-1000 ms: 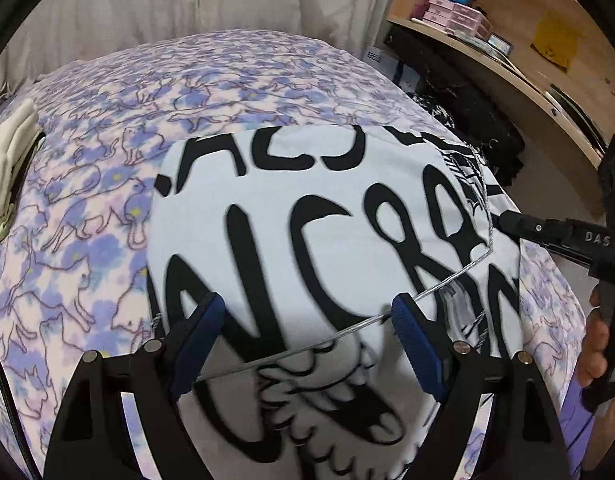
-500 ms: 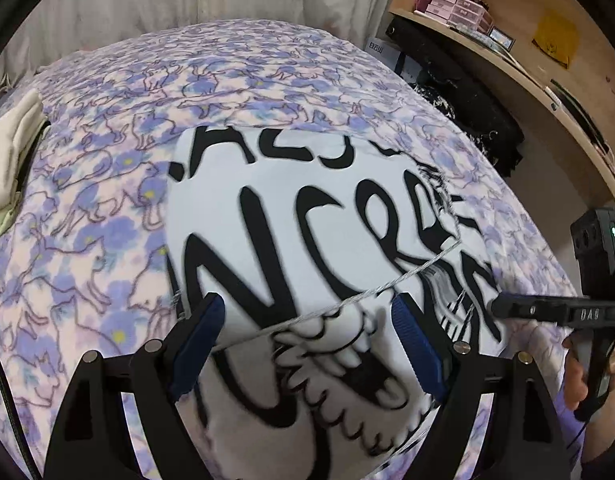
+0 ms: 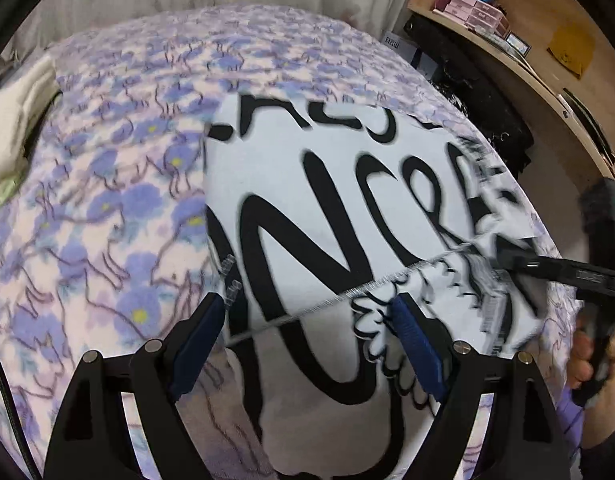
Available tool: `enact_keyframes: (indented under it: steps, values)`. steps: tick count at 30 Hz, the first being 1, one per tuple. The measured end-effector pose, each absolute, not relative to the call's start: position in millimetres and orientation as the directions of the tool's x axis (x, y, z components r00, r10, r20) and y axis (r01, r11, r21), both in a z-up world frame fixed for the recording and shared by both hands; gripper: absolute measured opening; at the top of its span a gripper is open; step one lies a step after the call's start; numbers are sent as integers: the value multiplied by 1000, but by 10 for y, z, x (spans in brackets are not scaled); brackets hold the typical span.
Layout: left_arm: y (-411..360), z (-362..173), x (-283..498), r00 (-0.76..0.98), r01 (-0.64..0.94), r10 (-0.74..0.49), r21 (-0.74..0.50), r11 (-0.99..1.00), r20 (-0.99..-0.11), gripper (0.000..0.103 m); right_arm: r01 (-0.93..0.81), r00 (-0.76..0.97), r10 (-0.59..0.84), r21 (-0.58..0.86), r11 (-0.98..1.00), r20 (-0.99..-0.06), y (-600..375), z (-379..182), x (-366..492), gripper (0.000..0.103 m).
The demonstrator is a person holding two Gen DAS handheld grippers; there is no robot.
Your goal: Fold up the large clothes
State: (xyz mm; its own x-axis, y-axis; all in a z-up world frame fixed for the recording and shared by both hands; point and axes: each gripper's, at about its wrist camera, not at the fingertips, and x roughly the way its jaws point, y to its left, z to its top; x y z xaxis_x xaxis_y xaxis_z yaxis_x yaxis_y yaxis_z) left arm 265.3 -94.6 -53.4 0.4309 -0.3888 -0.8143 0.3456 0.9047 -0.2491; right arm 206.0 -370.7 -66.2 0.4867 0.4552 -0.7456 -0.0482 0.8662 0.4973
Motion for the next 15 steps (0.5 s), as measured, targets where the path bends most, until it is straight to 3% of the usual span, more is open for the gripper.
enact_keyframes:
  steps: [5, 9, 15]
  values:
    - [-1081, -408, 2700, 447, 371, -410, -252, 894, -795, 83, -16, 559, 371, 438, 899, -741, -3992, -355, 1908, 11]
    - [-1330, -446, 2721, 445, 407, -402, -219, 887, -801, 83, 91, 540, 314, 426, 900, -781, -4263, -653, 1995, 11]
    - [-1534, -711, 2826, 484, 371, -272, -86, 925, -832, 84, 143, 503, 313, 435, 889, -805, -4319, -1105, 2122, 16]
